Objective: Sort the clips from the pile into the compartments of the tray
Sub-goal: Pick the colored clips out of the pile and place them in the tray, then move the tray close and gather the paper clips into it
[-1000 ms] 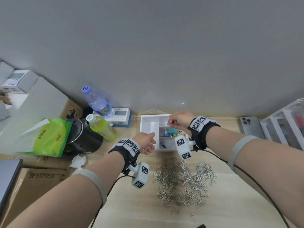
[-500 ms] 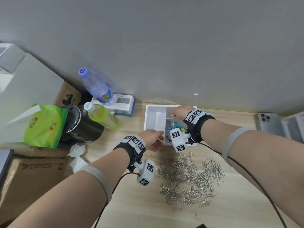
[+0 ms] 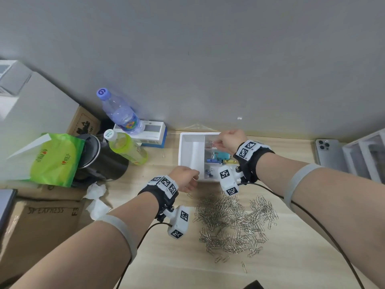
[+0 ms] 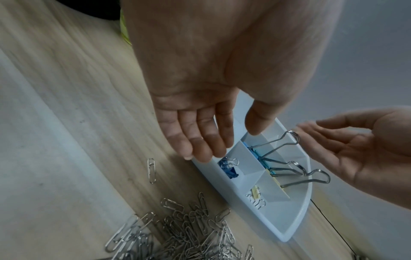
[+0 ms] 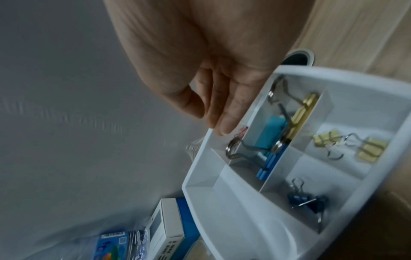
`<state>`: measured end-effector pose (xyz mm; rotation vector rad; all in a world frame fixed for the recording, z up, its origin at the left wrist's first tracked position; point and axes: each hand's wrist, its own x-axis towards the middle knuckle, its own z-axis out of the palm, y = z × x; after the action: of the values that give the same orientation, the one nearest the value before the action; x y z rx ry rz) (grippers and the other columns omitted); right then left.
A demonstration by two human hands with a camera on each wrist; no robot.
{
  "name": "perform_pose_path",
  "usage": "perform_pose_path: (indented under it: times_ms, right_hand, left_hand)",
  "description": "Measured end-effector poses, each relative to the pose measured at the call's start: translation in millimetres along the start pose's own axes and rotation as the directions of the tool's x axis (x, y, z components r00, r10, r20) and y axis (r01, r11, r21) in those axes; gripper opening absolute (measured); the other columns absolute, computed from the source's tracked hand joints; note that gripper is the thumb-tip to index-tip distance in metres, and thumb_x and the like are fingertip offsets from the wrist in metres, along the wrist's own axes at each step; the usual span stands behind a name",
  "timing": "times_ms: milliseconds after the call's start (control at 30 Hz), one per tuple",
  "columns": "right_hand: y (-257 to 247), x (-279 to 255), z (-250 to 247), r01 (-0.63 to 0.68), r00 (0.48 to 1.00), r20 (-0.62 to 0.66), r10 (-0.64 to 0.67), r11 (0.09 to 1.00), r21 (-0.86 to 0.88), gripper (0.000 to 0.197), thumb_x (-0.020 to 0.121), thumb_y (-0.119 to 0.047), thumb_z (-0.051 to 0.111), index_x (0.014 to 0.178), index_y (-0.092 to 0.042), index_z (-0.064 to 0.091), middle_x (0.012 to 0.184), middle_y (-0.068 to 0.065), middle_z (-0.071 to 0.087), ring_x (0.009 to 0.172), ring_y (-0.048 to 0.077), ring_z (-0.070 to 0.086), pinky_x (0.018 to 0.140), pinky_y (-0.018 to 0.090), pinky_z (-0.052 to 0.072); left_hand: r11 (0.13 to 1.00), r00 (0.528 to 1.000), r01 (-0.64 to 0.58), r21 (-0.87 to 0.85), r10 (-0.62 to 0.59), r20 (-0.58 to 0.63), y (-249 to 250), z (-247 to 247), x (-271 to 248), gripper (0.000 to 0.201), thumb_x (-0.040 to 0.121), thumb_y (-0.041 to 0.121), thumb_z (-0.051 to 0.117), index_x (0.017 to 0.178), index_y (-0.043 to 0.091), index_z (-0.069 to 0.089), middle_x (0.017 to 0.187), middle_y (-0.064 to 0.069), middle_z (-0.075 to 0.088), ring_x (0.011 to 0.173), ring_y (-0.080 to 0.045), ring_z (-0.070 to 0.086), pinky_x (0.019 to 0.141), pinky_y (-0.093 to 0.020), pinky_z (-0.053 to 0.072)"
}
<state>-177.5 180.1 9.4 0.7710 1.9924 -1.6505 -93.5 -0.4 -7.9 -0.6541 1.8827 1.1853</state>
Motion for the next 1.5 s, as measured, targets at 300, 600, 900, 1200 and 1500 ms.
perform_pose_path:
  times_ms: [300, 600, 900, 1200, 1500]
  right_hand:
    - [22.1, -53.9, -40.8, 0.019, 0.999, 0.049, -0.02, 1.0, 0.021, 0.005, 0.087, -0.004, 0.059, 0.085, 0.001, 0.059, 0.061, 0.013, 0.062, 0.047, 0.022, 0.059, 0.045, 0.025, 0.05]
    - [129.5, -66.2, -88.7, 0.056, 0.916, -0.369, -0.158, 0.96, -0.273, 0.012, 0.085, -0.022, 0.056, 0.085, -0.013, 0.063, 0.087, 0.01, 0.068, 0.078, 0.024, 0.062, 0.068, 0.031, 0.049]
    - [192.6, -65.4, -93.2, 0.006, 0.979, -0.142, -0.148, 0.713, -0.701, 0.054, 0.078, -0.032, 0.059, 0.128, -0.015, 0.049, 0.128, 0.009, 0.041, 0.118, 0.031, 0.036, 0.1, 0.042, 0.038]
    - [205.6, -99.5, -61.6, 0.341, 0.94, 0.254, -0.228, 0.627, -0.7, 0.049, 0.083, -0.025, 0.063, 0.13, -0.019, 0.053, 0.128, -0.001, 0.048, 0.122, 0.019, 0.043, 0.106, 0.034, 0.037]
    - [179.5, -93.6, -59.5, 0.414, 0.905, 0.275, -0.325, 0.518, -0.748, 0.036, 0.083, -0.036, 0.057, 0.116, -0.021, 0.06, 0.111, -0.003, 0.058, 0.104, 0.018, 0.055, 0.09, 0.037, 0.05]
  left_hand:
    - [0.982, 0.995, 0.006, 0.187, 0.013, -0.1, -26.1, 11.3, -16.3, 0.019, 0.088, 0.021, 0.058, 0.095, 0.004, 0.062, 0.08, -0.01, 0.064, 0.066, -0.019, 0.061, 0.061, -0.028, 0.055]
    - [0.87, 0.975, 0.008, 0.493, 0.103, -0.196, -62.4, 42.8, -7.9, 0.048, 0.084, 0.042, 0.062, 0.122, 0.013, 0.057, 0.124, -0.009, 0.046, 0.108, -0.028, 0.057, 0.094, -0.035, 0.049]
    - [0.751, 0.933, -0.048, 0.658, 0.269, -0.239, -81.1, 77.5, -6.3, 0.066, 0.072, 0.033, 0.063, 0.134, 0.016, 0.047, 0.128, -0.009, 0.042, 0.12, -0.029, 0.042, 0.104, -0.041, 0.042]
    - [0.657, 0.924, -0.323, 0.682, 0.373, 0.078, -81.9, 115.5, -27.6, 0.07, 0.079, 0.028, 0.065, 0.144, 0.02, 0.04, 0.138, -0.005, 0.038, 0.133, -0.024, 0.031, 0.113, -0.041, 0.033]
    - [0.669, 0.895, -0.329, 0.667, 0.446, -0.006, -73.5, 97.1, -23.3, 0.054, 0.078, 0.041, 0.061, 0.126, 0.019, 0.056, 0.117, -0.002, 0.05, 0.11, -0.021, 0.053, 0.096, -0.039, 0.048]
